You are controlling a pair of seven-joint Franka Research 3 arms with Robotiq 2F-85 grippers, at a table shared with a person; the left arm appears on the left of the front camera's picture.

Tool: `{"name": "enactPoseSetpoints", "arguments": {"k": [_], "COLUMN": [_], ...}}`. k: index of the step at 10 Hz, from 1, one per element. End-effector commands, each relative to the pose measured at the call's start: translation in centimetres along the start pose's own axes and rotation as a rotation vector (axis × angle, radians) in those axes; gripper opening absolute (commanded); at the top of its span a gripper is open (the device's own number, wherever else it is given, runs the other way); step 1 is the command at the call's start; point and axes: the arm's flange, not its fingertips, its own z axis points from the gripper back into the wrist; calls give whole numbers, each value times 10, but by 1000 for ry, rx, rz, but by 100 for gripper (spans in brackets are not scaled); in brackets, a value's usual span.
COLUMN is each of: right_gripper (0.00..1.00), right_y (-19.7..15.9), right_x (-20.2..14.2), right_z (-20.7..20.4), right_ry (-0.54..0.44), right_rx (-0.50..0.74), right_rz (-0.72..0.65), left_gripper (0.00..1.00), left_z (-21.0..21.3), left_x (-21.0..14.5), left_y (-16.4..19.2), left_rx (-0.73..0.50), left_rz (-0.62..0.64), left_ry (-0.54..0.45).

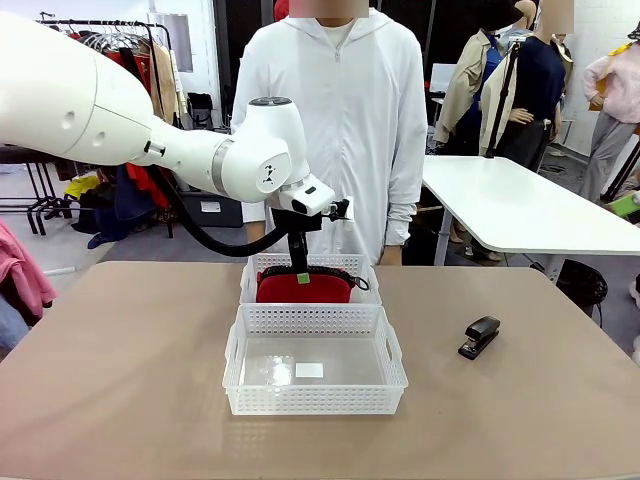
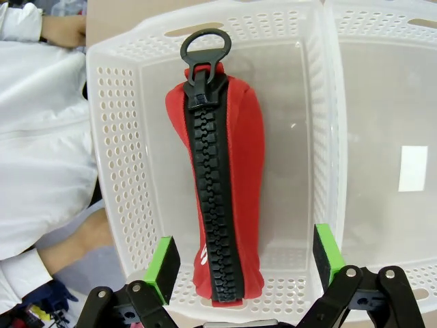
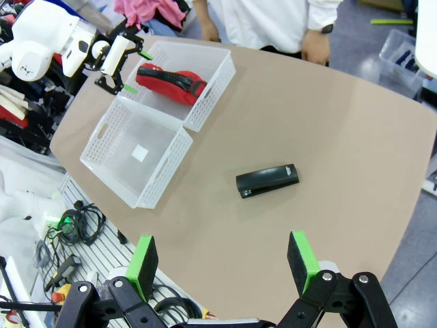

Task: Distribute items into two baskets.
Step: Pick up the Stapler that the person points to.

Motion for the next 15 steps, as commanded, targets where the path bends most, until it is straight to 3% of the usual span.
{"name": "enactPoseSetpoints", "arguments": {"k": [1, 9, 11, 15], "right_gripper": [100, 100, 100, 100], "right_y": [2, 2, 2, 2], "right_x": [1, 1, 1, 1], "right_z": [0, 0, 0, 0], "right_ry": [-4, -4, -4, -4], "right_rx": [4, 4, 4, 4], "right_rz": [5, 5, 5, 5], "left_gripper": [100, 100, 100, 100], "left_z": [2, 0, 27, 76], "left_x": [0, 0, -8, -39], "left_y": [1, 0, -3, 22], "left_rx": [12, 0, 53, -29], "left_rz": [4, 0, 66, 116], "left_ry": [9, 0, -14, -71]}}
